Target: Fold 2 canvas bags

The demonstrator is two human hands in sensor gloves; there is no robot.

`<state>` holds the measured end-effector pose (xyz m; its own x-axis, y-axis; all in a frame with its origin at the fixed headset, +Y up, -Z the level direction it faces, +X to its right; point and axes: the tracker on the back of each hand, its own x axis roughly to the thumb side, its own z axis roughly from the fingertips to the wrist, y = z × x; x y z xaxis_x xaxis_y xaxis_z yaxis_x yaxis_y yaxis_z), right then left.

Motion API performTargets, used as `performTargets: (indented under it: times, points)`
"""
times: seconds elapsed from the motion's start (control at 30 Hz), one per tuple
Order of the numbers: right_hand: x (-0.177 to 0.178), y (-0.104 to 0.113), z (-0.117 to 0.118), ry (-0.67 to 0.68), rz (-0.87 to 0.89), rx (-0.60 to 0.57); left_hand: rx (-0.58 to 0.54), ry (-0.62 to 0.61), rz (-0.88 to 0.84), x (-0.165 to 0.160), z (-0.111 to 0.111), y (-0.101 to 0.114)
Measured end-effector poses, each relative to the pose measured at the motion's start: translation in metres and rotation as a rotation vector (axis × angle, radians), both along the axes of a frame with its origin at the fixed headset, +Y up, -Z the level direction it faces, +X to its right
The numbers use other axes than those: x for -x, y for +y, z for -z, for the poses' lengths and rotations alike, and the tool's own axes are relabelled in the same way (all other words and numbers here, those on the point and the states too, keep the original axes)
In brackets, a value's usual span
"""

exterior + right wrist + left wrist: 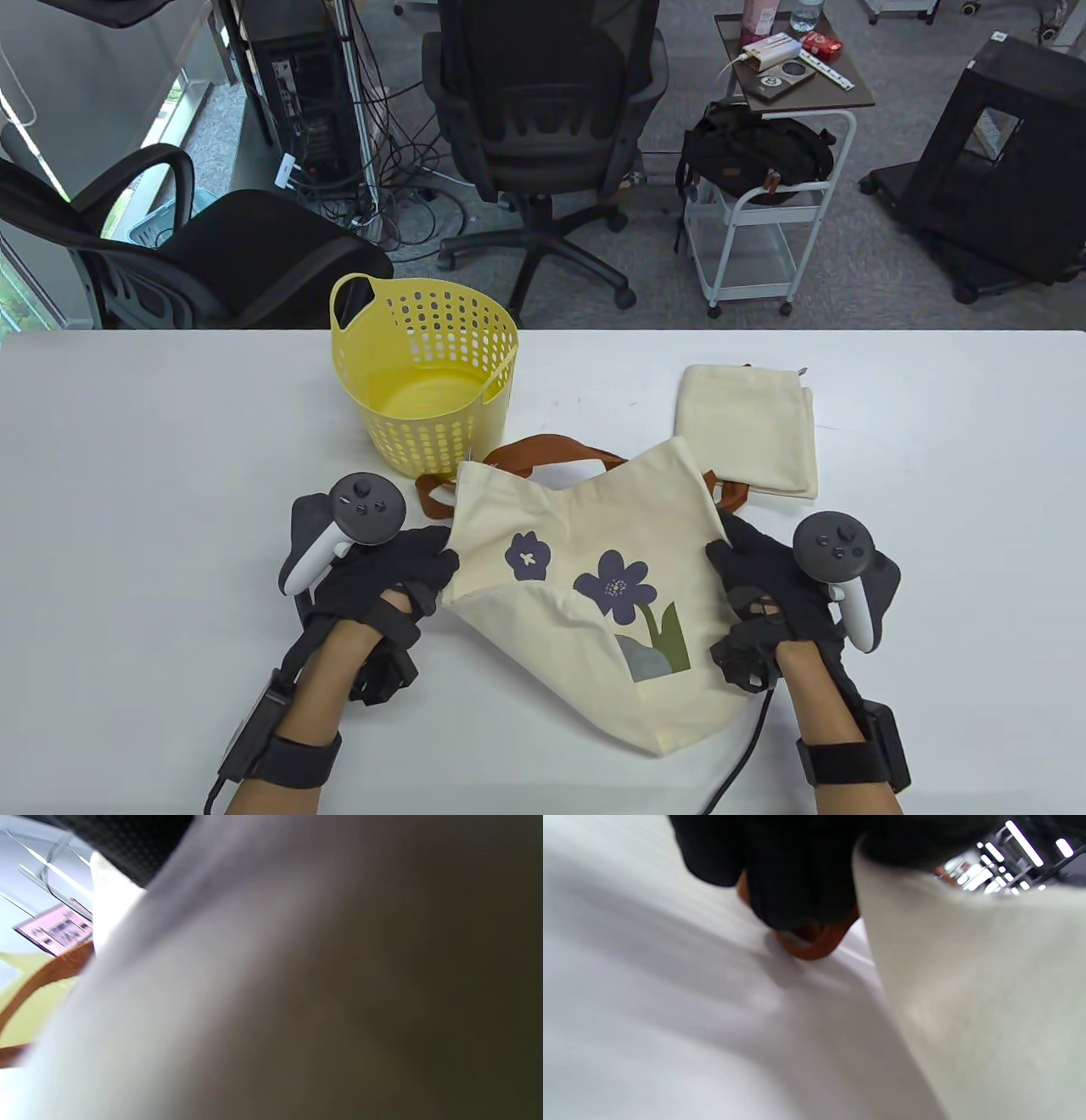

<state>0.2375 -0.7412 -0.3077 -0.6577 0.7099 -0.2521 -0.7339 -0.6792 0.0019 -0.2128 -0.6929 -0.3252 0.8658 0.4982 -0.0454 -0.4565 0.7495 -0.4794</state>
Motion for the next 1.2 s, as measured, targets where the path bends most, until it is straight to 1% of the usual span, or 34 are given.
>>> performTargets:
  times: [0.1, 0.23, 0.33, 0.47, 0.57, 0.63, 0.87, 0.93, 1.0, 1.03, 1.1, 1.17, 1.2]
  points:
    - [0.002, -0.002, 0.001, 0.01, -0.108, 0.04, 0.045, 0.012, 0.043, 0.005, 0.005, -0.015]
    - [0.013, -0.003, 0.0, 0.058, -0.365, 0.082, 0.122, 0.02, 0.125, 0.006, 0.008, -0.04]
    - [0.025, -0.004, -0.001, 0.078, -0.475, 0.094, 0.126, 0.025, 0.206, 0.005, 0.008, -0.046]
    - [0.041, -0.004, -0.005, 0.111, -0.656, 0.071, 0.08, 0.034, 0.347, 0.0, 0.007, -0.049]
    - [0.05, -0.004, -0.007, 0.129, -0.742, 0.053, 0.064, 0.032, 0.434, -0.007, 0.005, -0.051]
    - [0.057, -0.004, -0.009, 0.136, -0.815, 0.041, 0.036, 0.02, 0.526, -0.014, 0.004, -0.054]
    - [0.075, -0.008, -0.015, 0.167, -1.006, 0.035, -0.044, 0.016, 0.715, -0.032, 0.0, -0.062]
    - [0.078, -0.011, -0.015, 0.17, -1.061, 0.043, -0.091, 0.008, 0.816, -0.036, -0.003, -0.064]
    - [0.078, -0.013, -0.015, 0.169, -1.088, 0.05, -0.094, -0.006, 0.912, -0.034, -0.007, -0.062]
    - [0.078, -0.016, -0.014, 0.174, -1.098, 0.06, -0.122, -0.015, 0.927, -0.031, -0.013, -0.059]
    - [0.077, -0.018, -0.013, 0.179, -1.114, 0.088, -0.163, -0.032, 0.895, -0.024, -0.026, -0.051]
    - [0.077, -0.019, -0.012, 0.179, -1.11, 0.09, -0.231, -0.076, 0.797, -0.017, -0.044, -0.041]
    - [0.076, -0.02, -0.012, 0.179, -1.116, 0.098, -0.244, -0.103, 0.744, -0.015, -0.052, -0.039]
